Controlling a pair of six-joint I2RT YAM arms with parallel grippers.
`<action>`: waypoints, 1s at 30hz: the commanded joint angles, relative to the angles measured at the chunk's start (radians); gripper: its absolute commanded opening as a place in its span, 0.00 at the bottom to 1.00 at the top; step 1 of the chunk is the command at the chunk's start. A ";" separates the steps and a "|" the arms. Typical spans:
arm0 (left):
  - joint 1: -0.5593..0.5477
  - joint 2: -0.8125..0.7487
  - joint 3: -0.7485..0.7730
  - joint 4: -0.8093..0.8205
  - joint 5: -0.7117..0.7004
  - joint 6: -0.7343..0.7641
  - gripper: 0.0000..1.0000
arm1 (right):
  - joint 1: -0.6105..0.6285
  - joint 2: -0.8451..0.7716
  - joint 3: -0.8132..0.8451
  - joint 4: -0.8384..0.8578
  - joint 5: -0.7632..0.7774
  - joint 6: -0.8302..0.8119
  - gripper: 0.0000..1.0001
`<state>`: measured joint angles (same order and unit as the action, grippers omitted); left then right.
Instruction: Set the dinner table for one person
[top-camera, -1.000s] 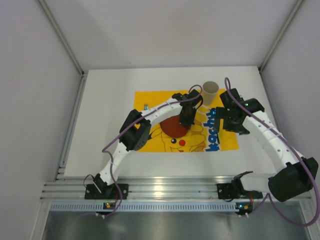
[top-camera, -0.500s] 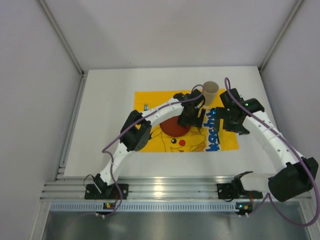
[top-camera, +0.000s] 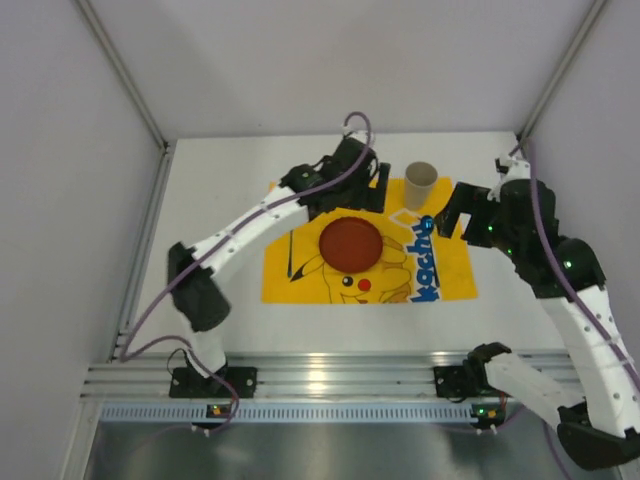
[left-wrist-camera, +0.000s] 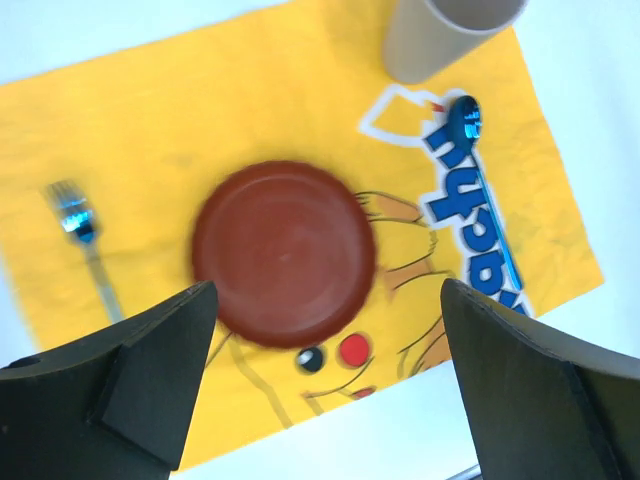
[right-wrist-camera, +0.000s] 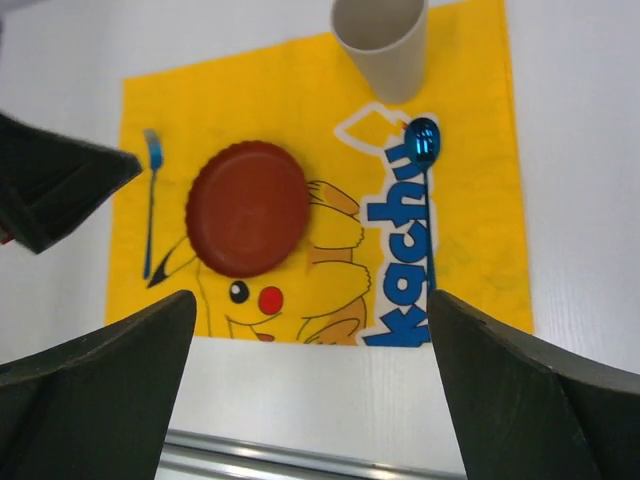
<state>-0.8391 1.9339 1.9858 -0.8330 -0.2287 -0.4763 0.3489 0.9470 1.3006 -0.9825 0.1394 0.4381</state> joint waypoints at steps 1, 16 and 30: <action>0.009 -0.338 -0.403 0.363 -0.193 0.091 0.99 | -0.010 -0.134 -0.122 0.208 -0.078 0.043 1.00; 0.210 -0.970 -1.182 0.618 -0.307 -0.072 0.98 | -0.013 -0.047 -0.432 0.349 -0.462 0.145 1.00; 0.221 -1.214 -1.234 0.261 -0.482 -0.141 0.98 | -0.014 0.010 -0.417 0.380 -0.515 0.142 1.00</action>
<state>-0.6212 0.7918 0.7841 -0.5129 -0.6754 -0.6044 0.3435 0.9707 0.8570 -0.6495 -0.3576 0.5735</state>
